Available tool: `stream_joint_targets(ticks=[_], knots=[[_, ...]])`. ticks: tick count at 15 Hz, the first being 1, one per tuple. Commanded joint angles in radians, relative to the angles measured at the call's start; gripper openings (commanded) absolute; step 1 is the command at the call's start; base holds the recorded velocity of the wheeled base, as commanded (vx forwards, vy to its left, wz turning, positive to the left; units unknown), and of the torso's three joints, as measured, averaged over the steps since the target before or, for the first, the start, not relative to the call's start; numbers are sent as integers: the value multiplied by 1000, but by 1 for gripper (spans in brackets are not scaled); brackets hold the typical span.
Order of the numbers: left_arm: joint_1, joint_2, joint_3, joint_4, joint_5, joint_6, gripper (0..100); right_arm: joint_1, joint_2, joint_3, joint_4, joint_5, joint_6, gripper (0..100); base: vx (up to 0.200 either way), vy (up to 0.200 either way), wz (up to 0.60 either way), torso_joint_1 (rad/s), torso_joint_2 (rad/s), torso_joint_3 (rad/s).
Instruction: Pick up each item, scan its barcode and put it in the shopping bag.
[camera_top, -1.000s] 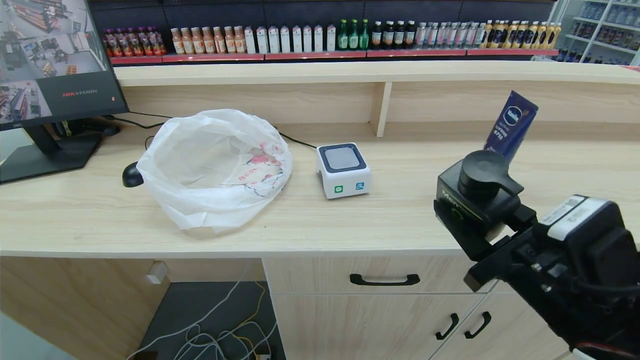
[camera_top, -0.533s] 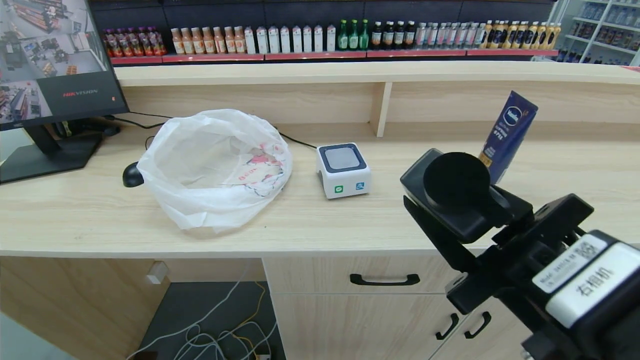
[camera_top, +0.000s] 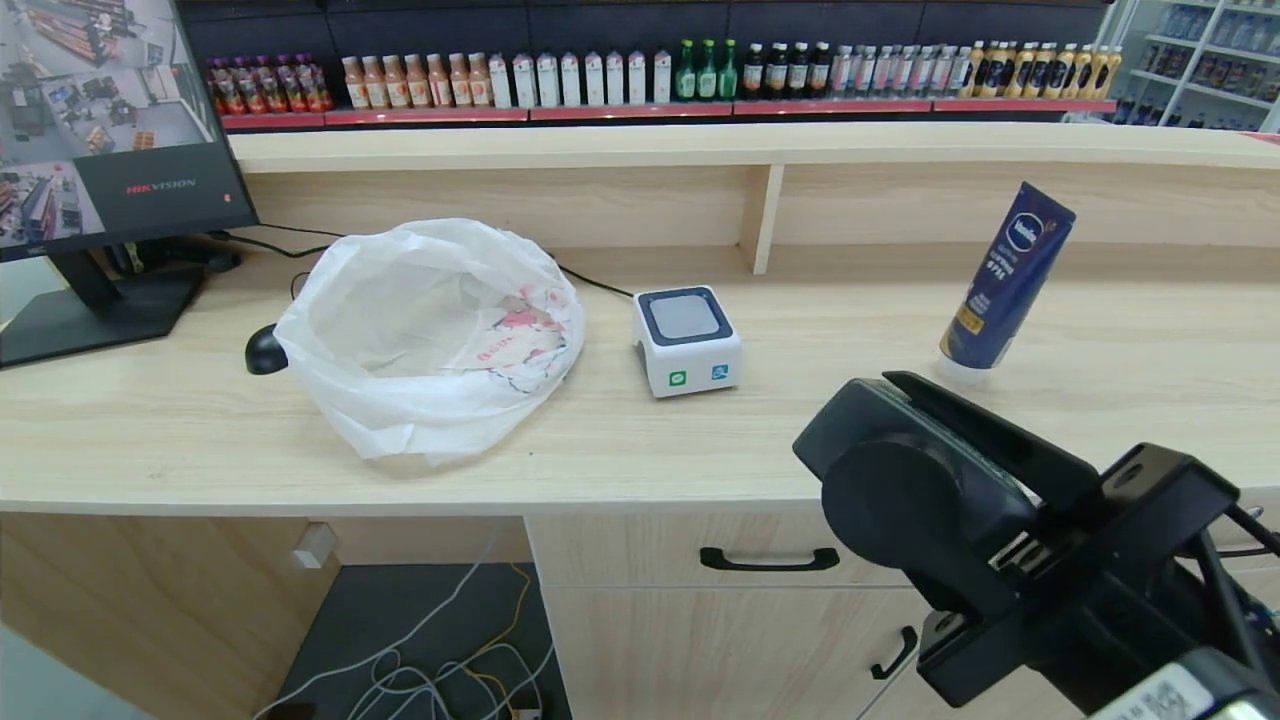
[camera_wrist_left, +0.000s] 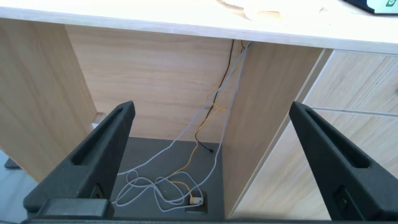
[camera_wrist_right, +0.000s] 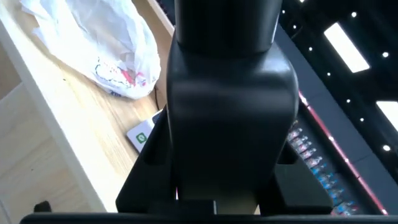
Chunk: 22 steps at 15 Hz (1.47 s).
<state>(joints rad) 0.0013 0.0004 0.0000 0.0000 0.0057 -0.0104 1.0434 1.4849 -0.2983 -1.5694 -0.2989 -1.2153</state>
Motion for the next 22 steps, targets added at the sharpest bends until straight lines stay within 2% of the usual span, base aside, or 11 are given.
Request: stream_joint_targets(ticks=[1,4,8,11,15,22], knots=[[0,0,0,0,0,0,100,15,0,-7,-1,0,-27,0,0,0,0,0,0,0],[0,0,0,0,0,0,100,21,46,13,-1,1,-90,0,0,0,0,0,0,0],[0,0,0,0,0,0,100,24,83,-48,-1,38,-150,0,0,0,0,0,0,0],[0,0,0,0,0,0,100,95,130,-71,-1,57,-201,0,0,0,0,0,0,0],[0,0,0,0,0,0,100,86,86,-18,-1,57,-202,0,0,0,0,0,0,0],[0,0,0,0,0,0,100,79,91,-59,-1,50,-204,0,0,0,0,0,0,0]])
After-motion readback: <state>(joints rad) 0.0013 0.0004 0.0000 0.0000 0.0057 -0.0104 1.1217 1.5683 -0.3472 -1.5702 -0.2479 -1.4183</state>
